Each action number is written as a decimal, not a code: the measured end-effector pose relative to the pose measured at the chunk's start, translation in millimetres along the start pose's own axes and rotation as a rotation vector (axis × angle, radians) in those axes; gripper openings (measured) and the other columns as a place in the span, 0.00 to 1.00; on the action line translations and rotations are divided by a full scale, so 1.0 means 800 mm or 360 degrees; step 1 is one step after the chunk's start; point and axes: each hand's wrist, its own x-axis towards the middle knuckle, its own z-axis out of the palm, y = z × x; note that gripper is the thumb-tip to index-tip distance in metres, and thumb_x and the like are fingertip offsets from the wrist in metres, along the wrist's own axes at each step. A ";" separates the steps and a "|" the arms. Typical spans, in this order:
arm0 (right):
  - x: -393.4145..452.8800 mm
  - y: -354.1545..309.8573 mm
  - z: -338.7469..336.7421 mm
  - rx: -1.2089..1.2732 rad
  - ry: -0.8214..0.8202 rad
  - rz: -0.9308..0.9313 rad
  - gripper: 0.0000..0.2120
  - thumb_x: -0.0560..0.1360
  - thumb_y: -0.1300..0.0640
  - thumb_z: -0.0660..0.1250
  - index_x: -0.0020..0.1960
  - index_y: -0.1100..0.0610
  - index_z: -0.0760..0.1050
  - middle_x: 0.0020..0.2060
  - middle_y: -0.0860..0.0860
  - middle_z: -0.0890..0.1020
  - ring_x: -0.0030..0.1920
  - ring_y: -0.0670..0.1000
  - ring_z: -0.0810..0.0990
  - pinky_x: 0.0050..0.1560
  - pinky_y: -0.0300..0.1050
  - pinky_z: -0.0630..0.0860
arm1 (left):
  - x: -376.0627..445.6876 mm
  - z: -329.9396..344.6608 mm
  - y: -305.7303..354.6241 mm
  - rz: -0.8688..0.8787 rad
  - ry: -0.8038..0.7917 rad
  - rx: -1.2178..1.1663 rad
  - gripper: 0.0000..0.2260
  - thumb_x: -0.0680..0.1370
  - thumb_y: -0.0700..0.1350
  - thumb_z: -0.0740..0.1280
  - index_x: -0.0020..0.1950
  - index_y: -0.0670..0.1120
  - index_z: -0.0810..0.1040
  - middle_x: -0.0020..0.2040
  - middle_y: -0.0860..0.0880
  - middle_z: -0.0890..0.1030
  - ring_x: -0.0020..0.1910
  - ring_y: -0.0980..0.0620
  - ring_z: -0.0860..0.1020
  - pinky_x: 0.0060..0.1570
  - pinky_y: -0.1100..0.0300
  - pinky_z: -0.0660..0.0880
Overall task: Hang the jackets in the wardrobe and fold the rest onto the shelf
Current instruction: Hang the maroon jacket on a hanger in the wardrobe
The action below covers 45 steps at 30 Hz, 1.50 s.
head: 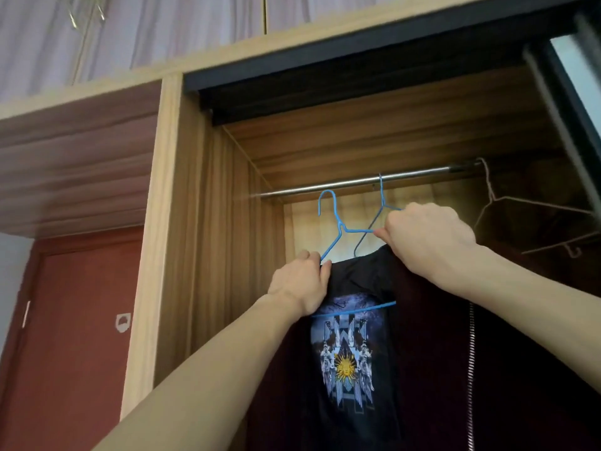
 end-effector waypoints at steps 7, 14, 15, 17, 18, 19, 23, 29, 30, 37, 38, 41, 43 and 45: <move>0.081 -0.025 0.010 -0.0057 0.0055 0.0102 0.12 0.85 0.50 0.61 0.58 0.56 0.79 0.47 0.55 0.78 0.54 0.64 0.82 0.41 0.51 0.71 | 0.046 0.011 -0.036 0.0059 0.0015 -0.0258 0.25 0.86 0.58 0.54 0.82 0.52 0.58 0.76 0.47 0.69 0.71 0.39 0.73 0.66 0.45 0.70; 0.160 -0.050 0.023 -0.0200 -0.0003 0.0214 0.10 0.80 0.61 0.64 0.59 0.56 0.79 0.54 0.55 0.81 0.54 0.61 0.82 0.42 0.49 0.70 | 0.095 0.006 -0.059 0.0092 0.0129 -0.0292 0.21 0.86 0.58 0.53 0.78 0.54 0.65 0.72 0.46 0.75 0.71 0.41 0.73 0.66 0.46 0.72; 0.168 -0.053 0.027 -0.0211 -0.0020 0.0224 0.11 0.79 0.63 0.64 0.59 0.56 0.79 0.54 0.55 0.82 0.54 0.61 0.82 0.42 0.50 0.71 | 0.100 0.006 -0.061 0.0087 0.0160 -0.0302 0.20 0.86 0.58 0.53 0.76 0.53 0.68 0.70 0.46 0.77 0.69 0.41 0.75 0.64 0.46 0.73; 0.181 -0.060 0.037 -0.0215 -0.0038 0.0235 0.13 0.77 0.65 0.64 0.60 0.57 0.79 0.55 0.56 0.82 0.55 0.61 0.83 0.43 0.50 0.71 | 0.111 0.007 -0.066 0.0113 0.0259 -0.0316 0.17 0.87 0.58 0.52 0.67 0.51 0.73 0.64 0.47 0.80 0.64 0.41 0.78 0.56 0.48 0.74; 0.187 -0.063 0.042 -0.0207 -0.0044 0.0242 0.14 0.77 0.65 0.63 0.60 0.57 0.79 0.55 0.56 0.82 0.56 0.61 0.82 0.44 0.50 0.71 | 0.116 0.008 -0.069 0.0133 0.0318 -0.0325 0.16 0.86 0.58 0.52 0.62 0.51 0.74 0.61 0.47 0.81 0.61 0.41 0.79 0.52 0.49 0.72; 0.193 -0.067 0.047 -0.0198 -0.0050 0.0246 0.14 0.78 0.64 0.63 0.61 0.57 0.79 0.56 0.56 0.82 0.57 0.61 0.82 0.44 0.50 0.72 | 0.121 0.010 -0.073 0.0146 0.0371 -0.0337 0.15 0.86 0.58 0.52 0.58 0.51 0.74 0.58 0.48 0.81 0.58 0.42 0.79 0.49 0.50 0.70; 0.212 -0.079 0.071 -0.0170 -0.0068 0.0257 0.15 0.79 0.63 0.64 0.64 0.57 0.78 0.59 0.56 0.81 0.60 0.60 0.82 0.47 0.50 0.72 | 0.137 0.021 -0.089 0.0155 0.0479 -0.0380 0.15 0.86 0.58 0.53 0.57 0.52 0.76 0.56 0.50 0.81 0.57 0.43 0.78 0.47 0.52 0.68; 0.220 -0.094 0.098 -0.0161 -0.0124 0.0234 0.14 0.78 0.64 0.65 0.63 0.58 0.78 0.57 0.55 0.81 0.58 0.60 0.81 0.44 0.51 0.73 | 0.145 0.041 -0.115 0.0115 0.0468 -0.0402 0.15 0.86 0.57 0.54 0.61 0.53 0.78 0.59 0.51 0.82 0.58 0.44 0.79 0.48 0.53 0.69; 0.219 -0.096 0.100 -0.0147 -0.0132 0.0232 0.14 0.79 0.64 0.64 0.63 0.58 0.78 0.56 0.55 0.81 0.58 0.60 0.81 0.44 0.51 0.73 | 0.145 0.042 -0.118 0.0101 0.0467 -0.0403 0.15 0.86 0.57 0.54 0.61 0.53 0.78 0.59 0.51 0.82 0.58 0.44 0.79 0.48 0.53 0.69; 0.202 -0.125 0.109 -0.0100 -0.0217 0.0233 0.12 0.77 0.62 0.67 0.61 0.56 0.79 0.56 0.54 0.82 0.59 0.57 0.82 0.44 0.49 0.71 | 0.135 0.041 -0.115 0.0055 0.0441 -0.0410 0.16 0.86 0.57 0.53 0.60 0.53 0.78 0.54 0.51 0.83 0.52 0.45 0.79 0.46 0.52 0.71; 0.204 -0.127 0.106 -0.0065 -0.0229 0.0240 0.12 0.78 0.61 0.67 0.61 0.56 0.78 0.54 0.54 0.81 0.59 0.57 0.81 0.44 0.48 0.70 | 0.133 0.040 -0.114 0.0051 0.0433 -0.0412 0.16 0.86 0.58 0.53 0.59 0.53 0.78 0.54 0.51 0.83 0.53 0.44 0.80 0.46 0.52 0.71; 0.213 -0.133 0.097 0.0098 -0.0299 0.0282 0.12 0.79 0.56 0.67 0.62 0.55 0.76 0.60 0.53 0.81 0.63 0.56 0.79 0.48 0.47 0.69 | 0.126 0.039 -0.111 0.0028 0.0409 -0.0428 0.15 0.86 0.58 0.53 0.57 0.54 0.77 0.50 0.52 0.82 0.52 0.44 0.79 0.45 0.52 0.71; 0.217 -0.135 0.089 0.0203 -0.0391 0.0318 0.14 0.81 0.50 0.67 0.64 0.54 0.75 0.63 0.53 0.80 0.65 0.57 0.79 0.50 0.48 0.69 | 0.118 0.037 -0.108 0.0016 0.0403 -0.0419 0.14 0.86 0.59 0.53 0.54 0.56 0.76 0.45 0.54 0.80 0.48 0.46 0.79 0.43 0.52 0.69; 0.214 -0.133 0.080 0.0276 -0.0549 0.0304 0.18 0.82 0.46 0.65 0.66 0.56 0.75 0.65 0.55 0.79 0.64 0.58 0.79 0.52 0.49 0.72 | 0.108 0.035 -0.106 0.0007 0.0401 -0.0419 0.14 0.86 0.58 0.53 0.52 0.56 0.75 0.44 0.54 0.80 0.47 0.45 0.79 0.43 0.52 0.70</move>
